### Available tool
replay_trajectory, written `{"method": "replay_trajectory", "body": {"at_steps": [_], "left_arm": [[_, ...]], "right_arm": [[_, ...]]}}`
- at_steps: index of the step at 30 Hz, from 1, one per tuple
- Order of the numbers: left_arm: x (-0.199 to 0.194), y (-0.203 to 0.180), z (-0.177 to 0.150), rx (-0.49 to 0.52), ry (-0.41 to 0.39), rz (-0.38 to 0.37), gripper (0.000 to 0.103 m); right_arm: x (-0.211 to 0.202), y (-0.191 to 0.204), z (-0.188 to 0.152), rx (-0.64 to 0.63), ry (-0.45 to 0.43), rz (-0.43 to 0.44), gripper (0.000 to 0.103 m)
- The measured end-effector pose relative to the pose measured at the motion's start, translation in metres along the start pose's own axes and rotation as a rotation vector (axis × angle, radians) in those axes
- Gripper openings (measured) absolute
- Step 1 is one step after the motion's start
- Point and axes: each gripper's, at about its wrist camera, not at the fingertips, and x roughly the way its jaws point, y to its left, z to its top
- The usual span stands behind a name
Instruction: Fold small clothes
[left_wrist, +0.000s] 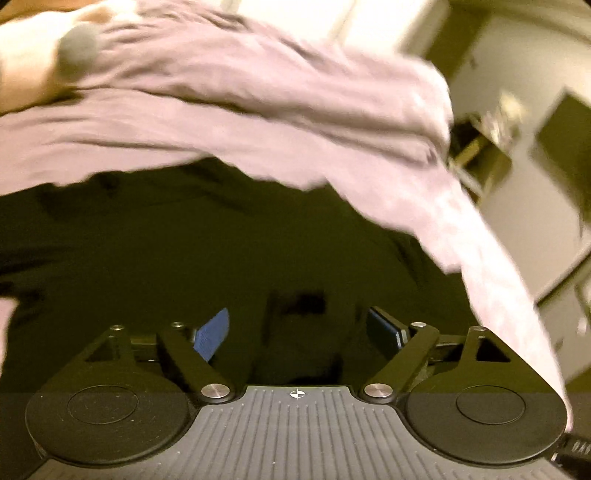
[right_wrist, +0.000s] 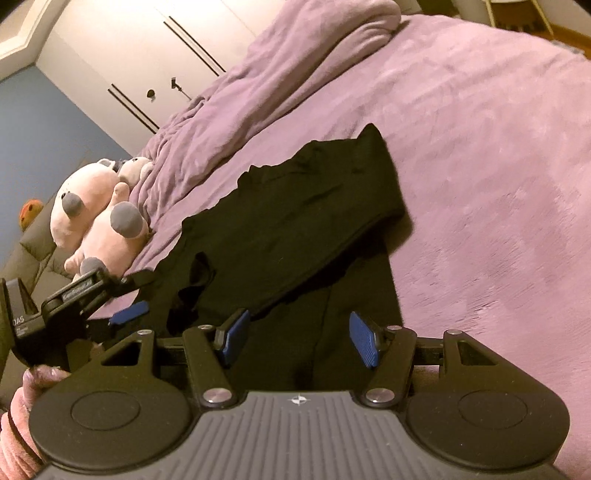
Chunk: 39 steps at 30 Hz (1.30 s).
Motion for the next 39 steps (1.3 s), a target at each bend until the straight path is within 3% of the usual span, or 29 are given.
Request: {"method": "replay_trajectory", "body": {"at_steps": [3, 4, 6, 8, 15, 19, 21, 23, 25, 30, 31, 32, 33, 34, 35, 36, 39], "left_arm": [[0.035, -0.022, -0.006, 0.147, 0.119, 0.081, 0.079], [0.043, -0.024, -0.013, 0.188, 0.138, 0.118, 0.065], [0.043, -0.019, -0.016, 0.181, 0.119, 0.115, 0.058], [0.036, -0.004, -0.010, 0.099, 0.101, 0.095, 0.018], [-0.004, 0.072, 0.002, -0.184, -0.019, 0.068, 0.020], [-0.013, 0.109, -0.010, -0.265, 0.007, 0.103, 0.027], [-0.018, 0.125, -0.016, -0.324, 0.007, 0.052, 0.040], [-0.020, 0.133, -0.015, -0.365, -0.008, 0.002, 0.063], [-0.017, 0.133, -0.009, -0.371, -0.018, -0.023, 0.074], [0.005, 0.108, 0.009, -0.268, 0.018, -0.031, 0.082], [0.012, 0.101, 0.011, -0.228, 0.029, -0.012, 0.079], [0.016, 0.094, 0.013, -0.188, 0.039, 0.012, 0.066], [0.021, 0.088, 0.015, -0.152, 0.053, 0.033, 0.050], [0.025, 0.084, 0.016, -0.128, 0.074, 0.047, 0.024], [0.027, 0.080, 0.017, -0.110, 0.085, 0.078, 0.010], [0.028, 0.078, 0.018, -0.095, 0.091, 0.083, 0.005], [0.016, 0.081, 0.026, -0.100, 0.037, 0.044, 0.005]], "right_arm": [[0.004, -0.002, 0.001, 0.015, 0.007, -0.008, 0.060], [0.005, -0.002, 0.002, 0.021, 0.010, -0.009, 0.060], [0.006, -0.003, 0.003, 0.026, 0.015, -0.009, 0.060], [0.005, -0.003, 0.005, 0.021, 0.011, -0.009, 0.060], [0.010, -0.002, 0.020, -0.002, -0.005, -0.010, 0.060], [0.014, 0.001, 0.028, -0.033, -0.009, -0.003, 0.064], [0.019, 0.000, 0.030, -0.037, 0.001, -0.002, 0.065], [0.025, -0.002, 0.031, -0.021, 0.019, 0.008, 0.065], [0.030, -0.005, 0.031, 0.008, 0.036, 0.029, 0.065], [0.040, -0.006, 0.028, 0.041, 0.044, 0.015, 0.065], [0.040, -0.006, 0.028, 0.047, 0.040, 0.015, 0.065], [0.041, -0.006, 0.028, 0.052, 0.037, 0.015, 0.065], [0.041, -0.006, 0.028, 0.058, 0.034, 0.016, 0.065], [0.041, -0.006, 0.029, 0.067, 0.030, 0.015, 0.065], [0.041, -0.007, 0.030, 0.075, 0.025, 0.014, 0.065], [0.041, -0.007, 0.031, 0.080, 0.019, 0.014, 0.065], [0.041, -0.007, 0.034, 0.087, 0.004, 0.013, 0.065]]}}
